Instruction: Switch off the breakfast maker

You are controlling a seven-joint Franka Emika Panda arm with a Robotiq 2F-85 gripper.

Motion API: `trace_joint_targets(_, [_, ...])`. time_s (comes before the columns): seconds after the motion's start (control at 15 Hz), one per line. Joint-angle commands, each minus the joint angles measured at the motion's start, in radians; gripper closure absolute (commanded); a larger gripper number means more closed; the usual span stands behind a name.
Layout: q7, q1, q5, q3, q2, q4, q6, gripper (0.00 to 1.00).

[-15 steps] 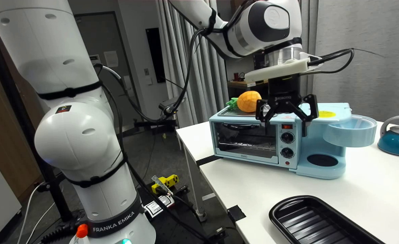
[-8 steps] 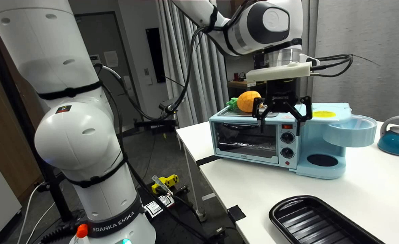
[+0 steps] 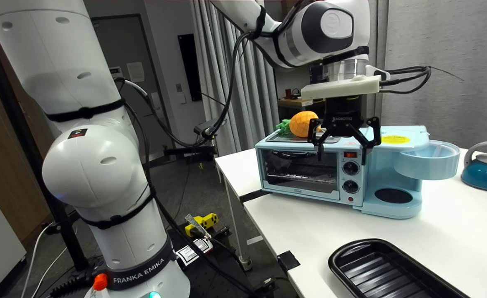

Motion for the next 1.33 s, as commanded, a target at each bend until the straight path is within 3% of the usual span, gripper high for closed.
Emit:
trace_joint_targets(0.0, [0.0,-0.005,0.0,0.006,0.0,0.001,-0.002,0.0])
trace_joint_targets(1.27, [-0.024,-0.002,0.012,0.008,0.011,0.047,0.003,0.0])
